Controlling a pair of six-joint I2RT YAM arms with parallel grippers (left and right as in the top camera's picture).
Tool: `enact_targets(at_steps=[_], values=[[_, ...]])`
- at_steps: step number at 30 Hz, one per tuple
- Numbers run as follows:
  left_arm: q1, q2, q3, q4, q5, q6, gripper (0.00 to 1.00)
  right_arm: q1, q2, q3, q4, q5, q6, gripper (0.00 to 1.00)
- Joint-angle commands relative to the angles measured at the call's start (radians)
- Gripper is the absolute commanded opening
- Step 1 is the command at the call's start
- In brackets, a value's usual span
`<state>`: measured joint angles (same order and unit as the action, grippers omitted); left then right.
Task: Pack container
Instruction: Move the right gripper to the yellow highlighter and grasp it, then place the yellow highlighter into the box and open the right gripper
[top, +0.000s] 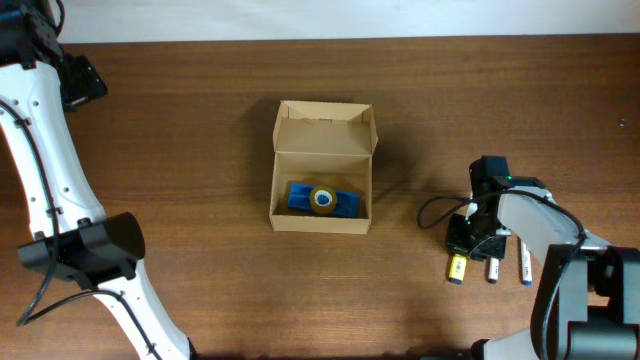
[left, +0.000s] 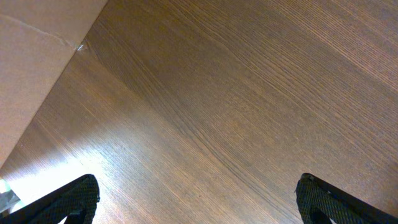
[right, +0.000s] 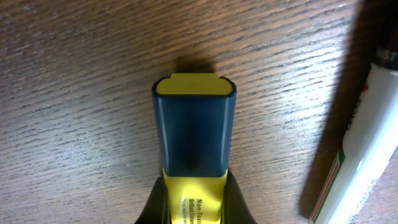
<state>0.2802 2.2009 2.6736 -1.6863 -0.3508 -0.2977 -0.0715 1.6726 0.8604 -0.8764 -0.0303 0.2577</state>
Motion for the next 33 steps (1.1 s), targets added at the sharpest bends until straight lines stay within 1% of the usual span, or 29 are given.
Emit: enact_targets(at_steps=[1, 5, 9, 13, 18, 20, 21, 25, 29, 33], values=[[0.002, -0.003, -0.005, -0.001, 0.000, 0.011, 1.00, -0.006, 0.035, -0.042, 0.030, -0.019, -0.023, 0.04], [0.003, -0.003, -0.005, -0.001, 0.000, 0.011, 1.00, -0.006, 0.028, 0.000, 0.042, -0.134, -0.094, 0.04], [0.003, -0.003, -0.005, -0.001, 0.000, 0.011, 1.00, -0.006, -0.015, 0.125, -0.021, -0.210, -0.101, 0.04], [0.002, -0.003, -0.005, -0.001, 0.000, 0.011, 1.00, -0.005, -0.075, 0.331, -0.131, -0.225, -0.141, 0.04], [0.003, -0.003, -0.005, -0.001, 0.000, 0.011, 1.00, 0.009, -0.090, 0.673, -0.303, -0.224, -0.241, 0.04], [0.003, -0.003, -0.005, -0.001, 0.000, 0.011, 1.00, 0.035, -0.090, 0.789, -0.345, -0.224, -0.309, 0.04], [0.003, -0.003, -0.005, -0.001, 0.000, 0.011, 1.00, 0.059, -0.089, 0.856, -0.365, -0.224, -0.365, 0.04], [0.003, -0.003, -0.005, -0.001, 0.000, 0.011, 1.00, 0.158, -0.089, 0.993, -0.389, -0.189, -0.538, 0.04], [0.003, -0.003, -0.005, -0.001, 0.000, 0.011, 1.00, 0.284, -0.087, 1.022, -0.389, -0.179, -0.726, 0.04], [0.002, -0.003, -0.005, -0.001, 0.000, 0.011, 1.00, 0.431, -0.042, 1.022, -0.394, -0.167, -0.909, 0.04]])
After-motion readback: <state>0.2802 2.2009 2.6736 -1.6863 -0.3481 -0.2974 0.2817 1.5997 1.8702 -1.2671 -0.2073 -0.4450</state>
